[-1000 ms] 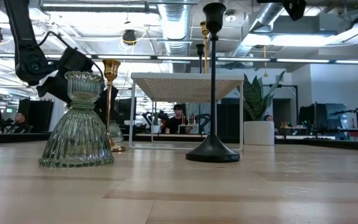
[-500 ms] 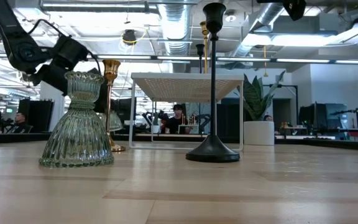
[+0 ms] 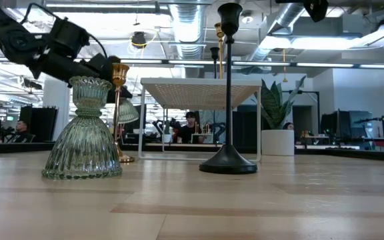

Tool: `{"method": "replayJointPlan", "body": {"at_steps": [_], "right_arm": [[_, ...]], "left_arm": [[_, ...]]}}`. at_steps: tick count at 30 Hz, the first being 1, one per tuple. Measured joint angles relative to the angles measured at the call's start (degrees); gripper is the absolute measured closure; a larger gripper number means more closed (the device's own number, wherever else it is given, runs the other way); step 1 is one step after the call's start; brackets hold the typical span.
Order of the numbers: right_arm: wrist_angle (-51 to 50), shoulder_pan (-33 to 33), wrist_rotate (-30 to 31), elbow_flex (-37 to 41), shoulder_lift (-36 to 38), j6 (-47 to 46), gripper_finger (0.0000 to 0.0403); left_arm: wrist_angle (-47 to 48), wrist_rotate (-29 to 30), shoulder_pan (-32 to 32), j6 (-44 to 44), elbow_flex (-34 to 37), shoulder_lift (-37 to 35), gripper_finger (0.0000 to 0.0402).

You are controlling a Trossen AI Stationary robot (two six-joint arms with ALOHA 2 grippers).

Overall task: Pick & Place candle stick holders
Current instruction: Put the top transparent glass candle holder on the shelf

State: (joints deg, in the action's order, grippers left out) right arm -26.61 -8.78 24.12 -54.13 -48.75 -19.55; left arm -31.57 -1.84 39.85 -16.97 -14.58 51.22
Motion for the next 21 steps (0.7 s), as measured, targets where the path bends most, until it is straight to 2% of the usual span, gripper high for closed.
{"method": "replayJointPlan", "body": {"at_steps": [6,12,21], "right_arm": [[0.0,0.0,0.0,0.0,0.0,0.0,0.0403],[-0.9,0.0,0.0,0.0,0.0,0.0,0.0403],[-1.5,0.0,0.0,0.0,0.0,0.0,0.0403]], "left_arm": [[8.9,2.1,-1.6,0.5,-3.8,-5.4,0.0270],[18.7,2.2,-4.2,3.9,-10.9,-7.5,0.0270],[24.2,3.6,-10.9,5.2,-22.0,-7.7,0.0270]]}}
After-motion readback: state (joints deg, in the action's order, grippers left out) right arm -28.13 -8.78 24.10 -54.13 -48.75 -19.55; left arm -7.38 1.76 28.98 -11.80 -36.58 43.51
